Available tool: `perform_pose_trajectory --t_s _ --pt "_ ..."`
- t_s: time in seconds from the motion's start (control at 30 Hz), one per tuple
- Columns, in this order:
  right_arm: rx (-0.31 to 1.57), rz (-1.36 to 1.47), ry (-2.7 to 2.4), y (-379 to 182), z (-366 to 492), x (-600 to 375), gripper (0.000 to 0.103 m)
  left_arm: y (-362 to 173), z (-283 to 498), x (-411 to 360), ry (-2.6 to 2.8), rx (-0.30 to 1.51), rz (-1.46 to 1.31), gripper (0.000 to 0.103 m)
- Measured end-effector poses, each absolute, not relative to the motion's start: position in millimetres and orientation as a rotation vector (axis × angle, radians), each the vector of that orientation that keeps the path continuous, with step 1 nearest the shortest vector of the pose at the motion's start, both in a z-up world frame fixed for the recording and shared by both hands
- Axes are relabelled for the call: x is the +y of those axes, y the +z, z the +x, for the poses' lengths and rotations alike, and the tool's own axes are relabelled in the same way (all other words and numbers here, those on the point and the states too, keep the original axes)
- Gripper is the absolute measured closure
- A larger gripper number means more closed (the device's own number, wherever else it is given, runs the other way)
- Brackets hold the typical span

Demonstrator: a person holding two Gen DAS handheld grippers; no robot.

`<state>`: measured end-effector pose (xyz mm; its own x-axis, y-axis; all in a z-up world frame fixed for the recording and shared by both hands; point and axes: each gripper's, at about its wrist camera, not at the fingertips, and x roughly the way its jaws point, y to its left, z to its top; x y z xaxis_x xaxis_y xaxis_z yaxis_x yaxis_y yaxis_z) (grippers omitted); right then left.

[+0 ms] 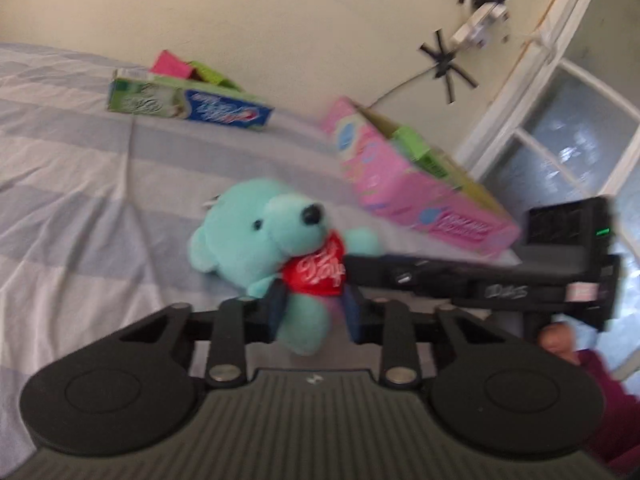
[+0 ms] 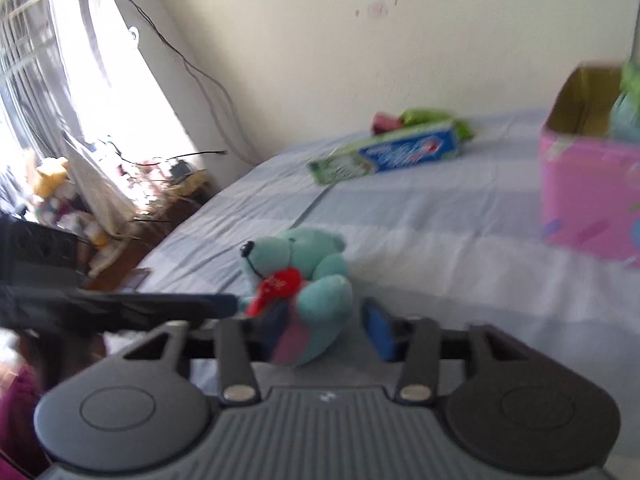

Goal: Organize objects
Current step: 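Grasp the teal plush toy with the right tool and drop it into the tin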

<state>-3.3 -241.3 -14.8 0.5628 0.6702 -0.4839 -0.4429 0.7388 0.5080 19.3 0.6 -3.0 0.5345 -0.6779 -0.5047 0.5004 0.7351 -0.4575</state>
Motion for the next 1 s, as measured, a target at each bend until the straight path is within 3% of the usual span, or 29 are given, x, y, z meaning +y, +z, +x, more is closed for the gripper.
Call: perform_pose_trajectory --t_s 0.2,0.4,0.6,0.87,1.0 --pt "0.596 0.300 0.646 -3.0 -25.0 -238.2 0.078 28.6 22.6 -19.8 -0.750 0.667 -0.245 0.073" --pt "0.393 0.313 0.494 30.2 -43.3 -291.3 0.078 71.0 44.8 -100.2 -0.885 0.571 -0.121 0.072" --pt "0.294 0.329 0.283 46.2 -29.8 -350.5 0.078 77.7 76.7 -176.7 -0.956 0.526 -0.012 0.072" --pt "0.425 0.279 0.164 30.5 43.3 -379.9 0.079 49.9 129.8 -214.6 -0.857 0.645 0.013 0.072" --pt "0.513 0.213 0.060 21.7 80.0 -378.5 0.079 48.4 138.4 -221.9 -0.812 0.662 0.018 0.062"
